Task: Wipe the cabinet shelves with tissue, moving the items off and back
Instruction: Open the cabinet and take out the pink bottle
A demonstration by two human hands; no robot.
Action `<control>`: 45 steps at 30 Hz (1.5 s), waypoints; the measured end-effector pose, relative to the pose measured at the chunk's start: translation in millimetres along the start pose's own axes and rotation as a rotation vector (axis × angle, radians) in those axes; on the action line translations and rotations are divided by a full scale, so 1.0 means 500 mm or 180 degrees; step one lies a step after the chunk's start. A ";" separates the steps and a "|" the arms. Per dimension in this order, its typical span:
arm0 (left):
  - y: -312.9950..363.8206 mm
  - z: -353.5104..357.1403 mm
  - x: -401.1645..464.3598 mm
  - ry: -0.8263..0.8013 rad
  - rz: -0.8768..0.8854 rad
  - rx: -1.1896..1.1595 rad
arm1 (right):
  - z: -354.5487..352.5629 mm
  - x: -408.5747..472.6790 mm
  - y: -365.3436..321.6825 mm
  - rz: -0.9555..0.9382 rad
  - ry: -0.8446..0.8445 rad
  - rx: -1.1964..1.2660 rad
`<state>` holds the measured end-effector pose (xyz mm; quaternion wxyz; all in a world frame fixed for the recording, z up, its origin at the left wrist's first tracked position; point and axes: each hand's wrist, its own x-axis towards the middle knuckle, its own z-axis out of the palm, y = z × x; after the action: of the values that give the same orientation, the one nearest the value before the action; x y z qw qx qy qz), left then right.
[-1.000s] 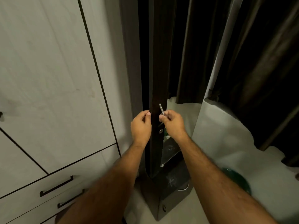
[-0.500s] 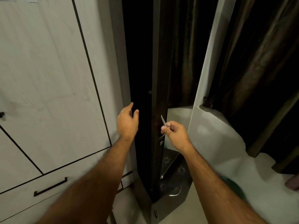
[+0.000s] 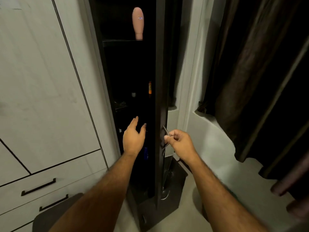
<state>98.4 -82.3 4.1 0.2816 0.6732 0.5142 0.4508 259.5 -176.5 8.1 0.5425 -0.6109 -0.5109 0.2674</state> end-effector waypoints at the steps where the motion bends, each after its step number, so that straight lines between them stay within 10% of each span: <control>1: 0.005 0.006 -0.008 -0.0029 -0.0012 -0.0014 | -0.019 -0.006 0.006 -0.0010 0.0005 0.0036; 21: 0.093 0.130 -0.093 -0.0422 0.0075 0.0020 | -0.296 -0.028 0.100 0.0520 0.0804 0.0426; 45: 0.119 0.197 -0.029 -0.1466 0.0695 0.0023 | -0.267 -0.083 0.081 0.0626 0.2951 0.0210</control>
<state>212.0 -106.4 6.8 0.3386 0.8107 0.3623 0.3114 376.8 -261.8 -3.4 0.7045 -0.6937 -0.1460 0.0327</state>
